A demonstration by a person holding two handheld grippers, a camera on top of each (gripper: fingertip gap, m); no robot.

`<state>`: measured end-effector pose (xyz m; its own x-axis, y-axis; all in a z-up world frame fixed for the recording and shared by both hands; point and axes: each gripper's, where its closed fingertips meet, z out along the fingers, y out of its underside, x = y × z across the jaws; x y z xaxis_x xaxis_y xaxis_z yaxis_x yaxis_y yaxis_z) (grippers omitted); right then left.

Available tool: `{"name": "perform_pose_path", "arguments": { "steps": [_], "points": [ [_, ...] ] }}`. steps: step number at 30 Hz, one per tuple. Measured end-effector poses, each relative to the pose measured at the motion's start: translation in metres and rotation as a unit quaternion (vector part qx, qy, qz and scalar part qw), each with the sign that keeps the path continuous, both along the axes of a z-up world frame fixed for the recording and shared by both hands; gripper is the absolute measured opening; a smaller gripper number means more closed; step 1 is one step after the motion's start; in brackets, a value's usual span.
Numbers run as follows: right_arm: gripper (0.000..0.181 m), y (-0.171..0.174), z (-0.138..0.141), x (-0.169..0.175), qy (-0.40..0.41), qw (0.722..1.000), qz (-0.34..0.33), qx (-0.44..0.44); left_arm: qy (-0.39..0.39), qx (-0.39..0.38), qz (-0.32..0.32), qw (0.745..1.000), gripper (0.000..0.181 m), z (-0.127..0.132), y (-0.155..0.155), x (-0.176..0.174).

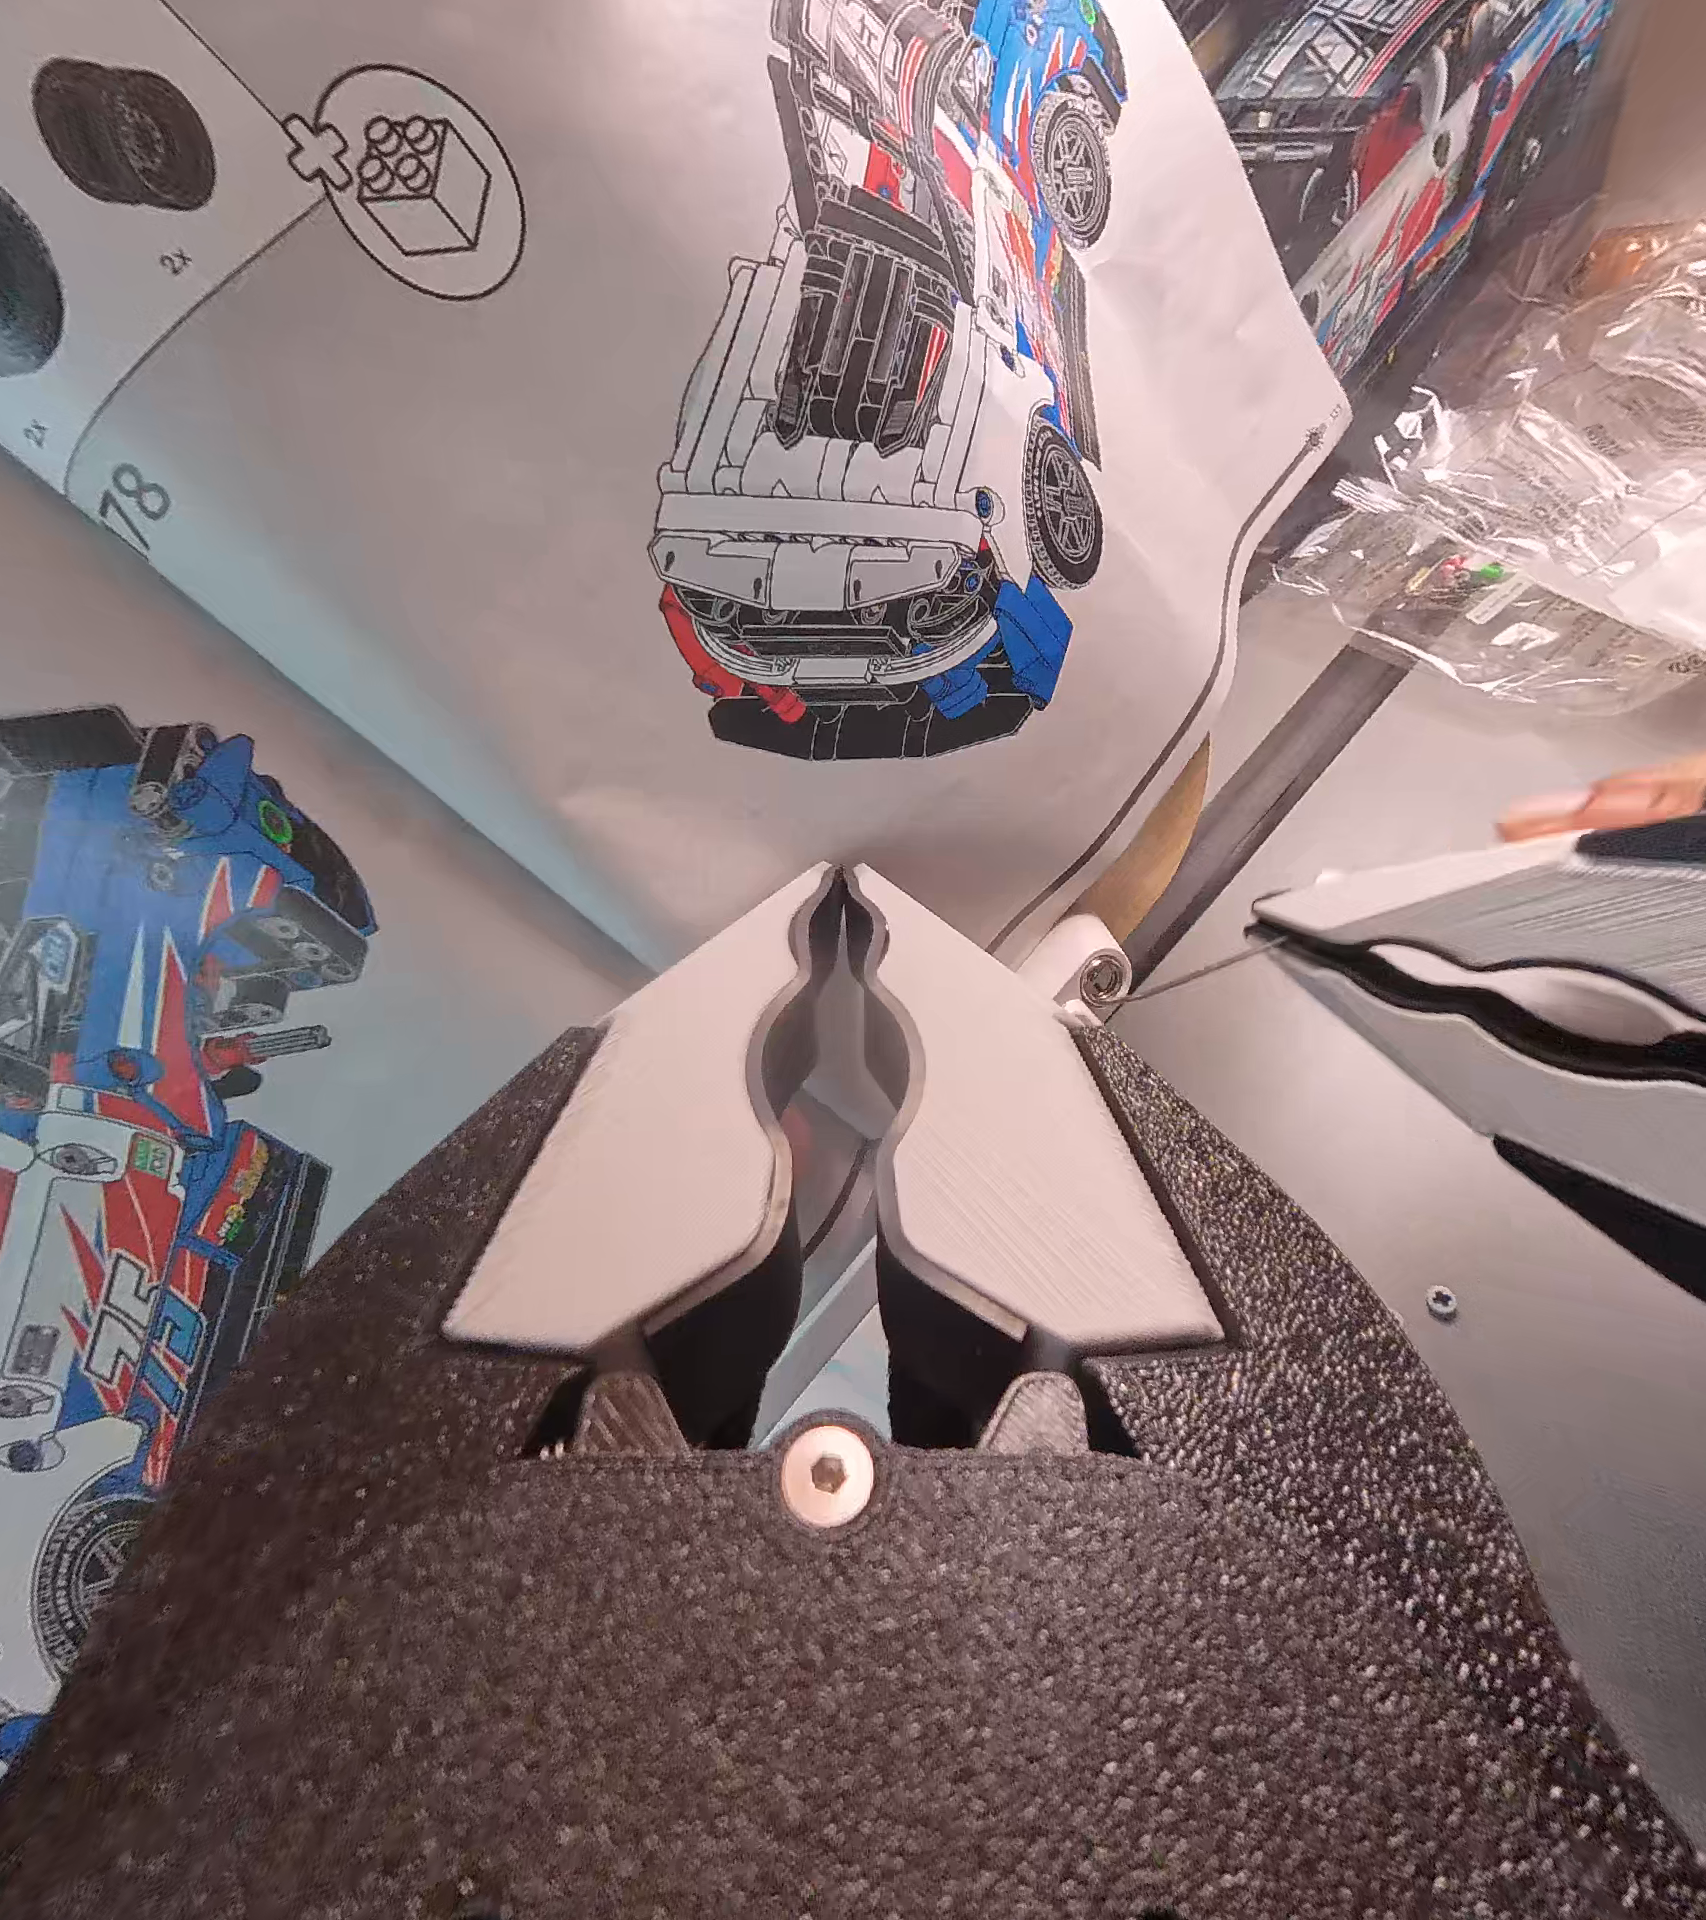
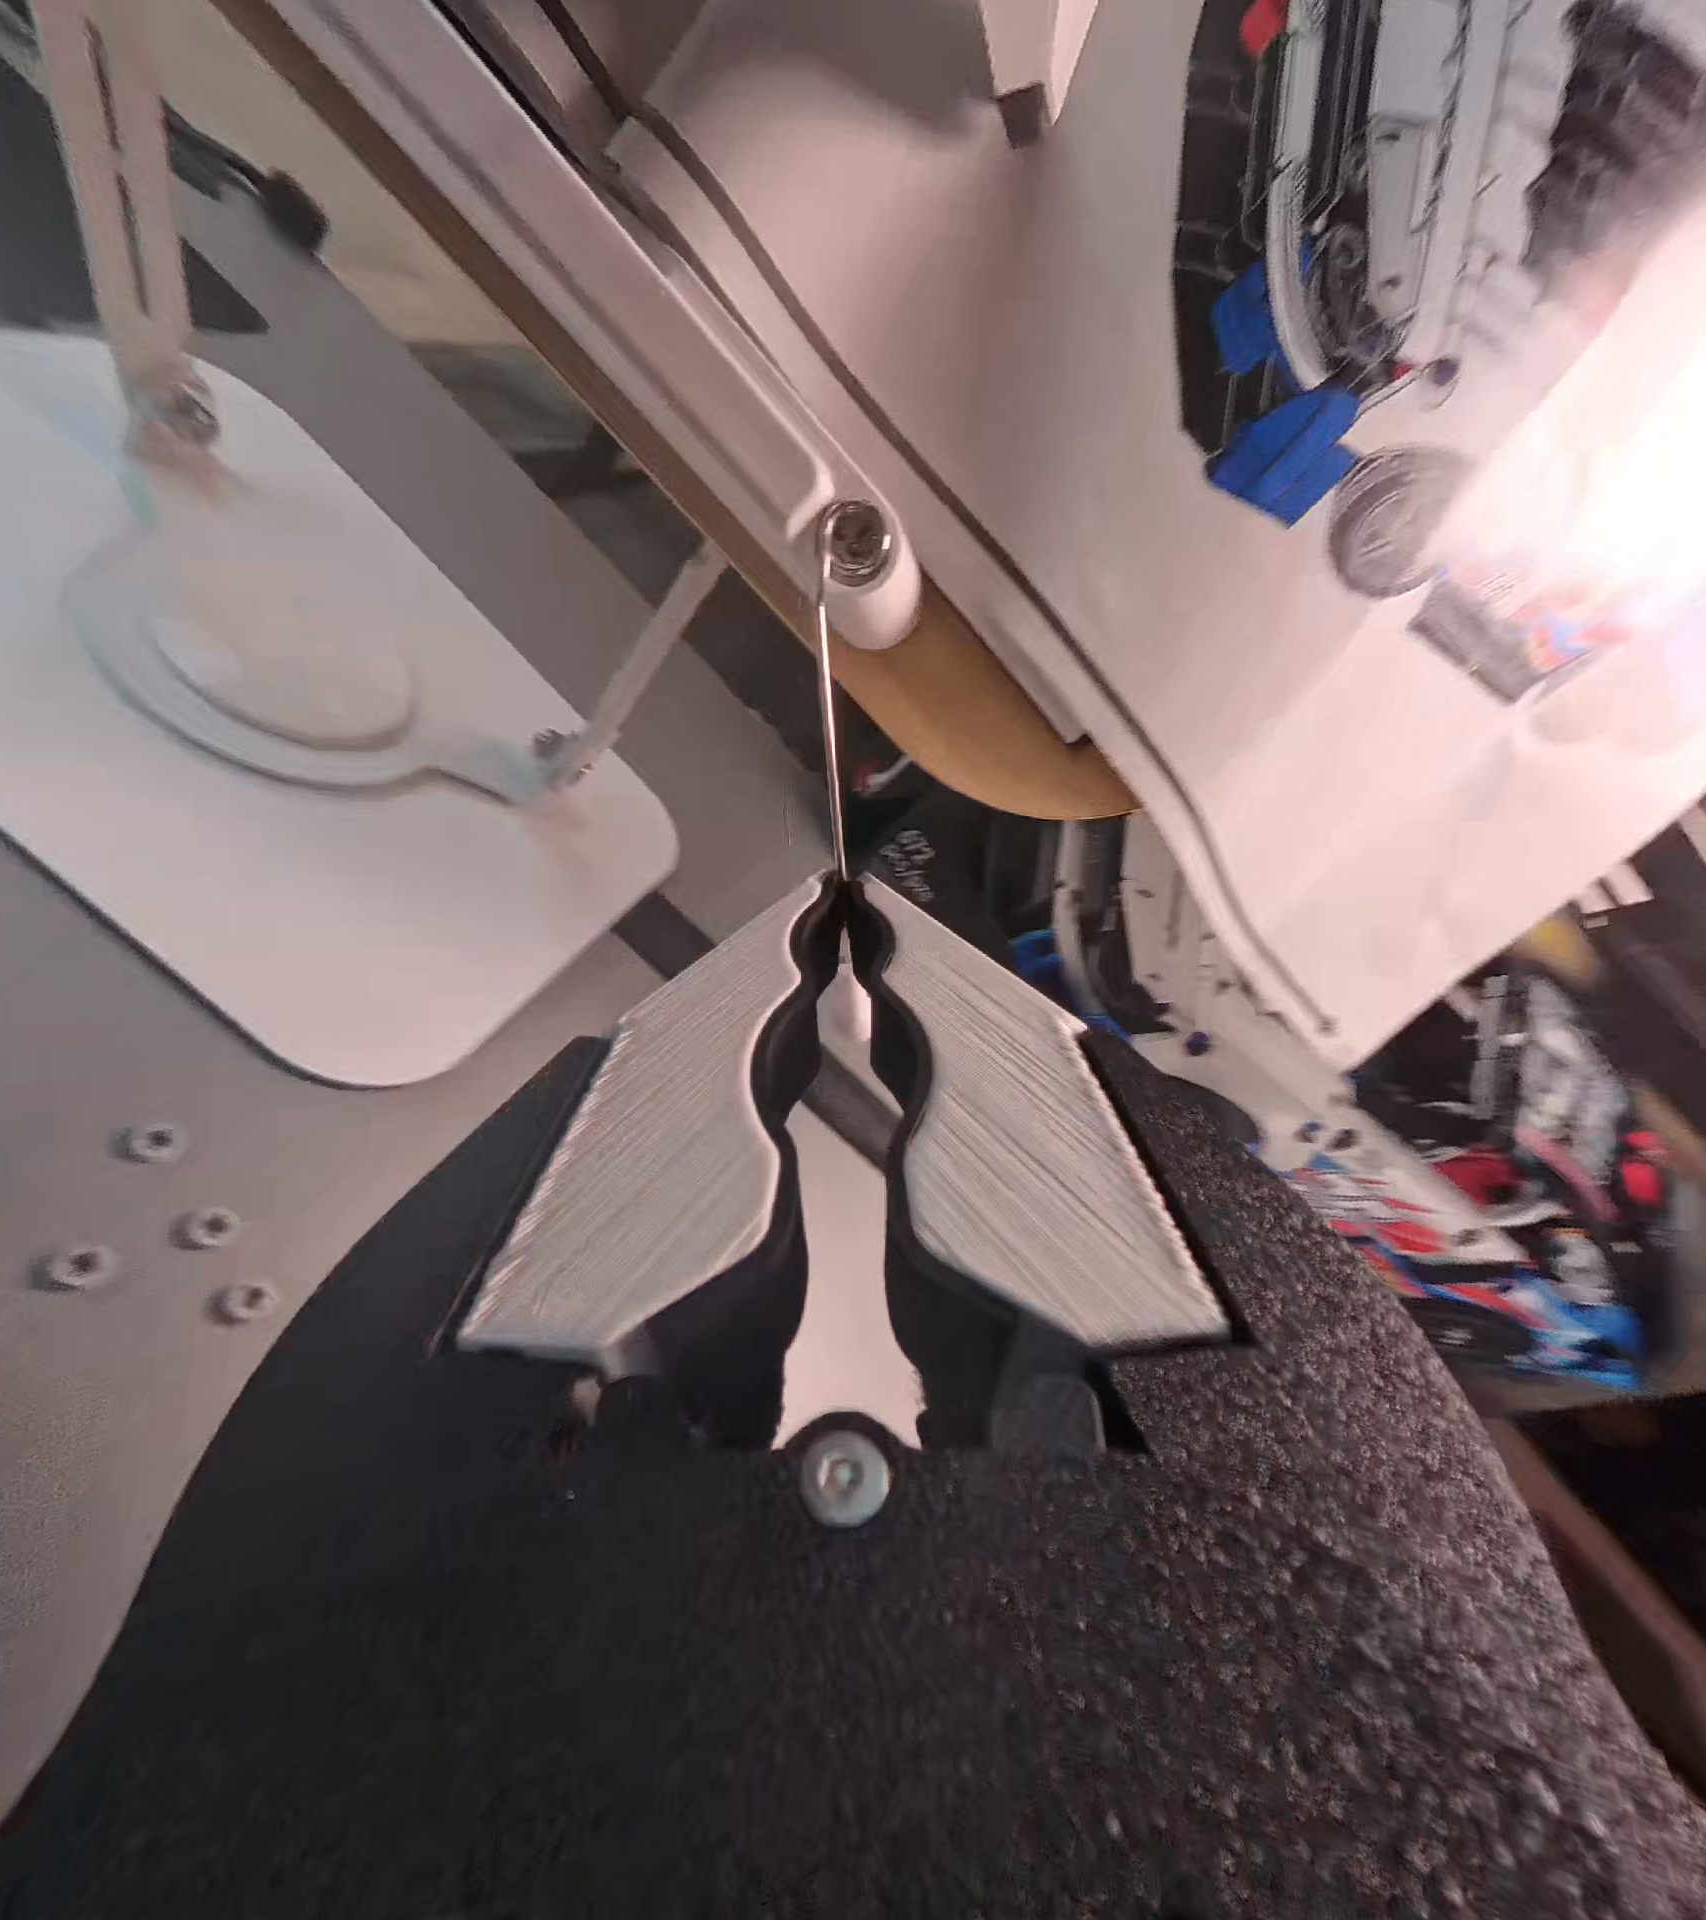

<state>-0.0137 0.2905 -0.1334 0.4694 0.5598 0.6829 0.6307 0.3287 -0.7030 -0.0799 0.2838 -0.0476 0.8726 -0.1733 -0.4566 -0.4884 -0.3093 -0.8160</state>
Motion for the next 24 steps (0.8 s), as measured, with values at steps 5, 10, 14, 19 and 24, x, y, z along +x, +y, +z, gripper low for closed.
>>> {"name": "perform_pose_path", "arguments": {
  "steps": [5,10,14,19,24],
  "points": [
    [0.002,0.003,0.05,0.017,-0.135,0.962,-0.031,0.235,-0.004,-0.019,-0.011,1.0,0.0,-0.005,0.002,0.002],
    [0.007,0.007,0.079,-0.003,-0.217,0.916,0.014,0.338,0.01,-0.015,-0.016,1.0,0.0,-0.005,-0.001,0.005],
    [0.013,0.012,0.085,-0.015,-0.205,0.93,0.016,0.303,-0.003,-0.008,-0.018,1.0,0.0,-0.004,-0.002,0.004],
    [0.053,0.011,0.072,0.006,-0.114,0.975,-0.009,0.192,-0.006,-0.003,-0.028,1.0,0.0,-0.005,-0.003,0.005],
    [0.047,-0.001,0.045,0.023,0.026,0.999,0.02,0.012,-0.012,0.012,-0.036,0.999,0.0,0.001,-0.006,0.009]
  ]
}}
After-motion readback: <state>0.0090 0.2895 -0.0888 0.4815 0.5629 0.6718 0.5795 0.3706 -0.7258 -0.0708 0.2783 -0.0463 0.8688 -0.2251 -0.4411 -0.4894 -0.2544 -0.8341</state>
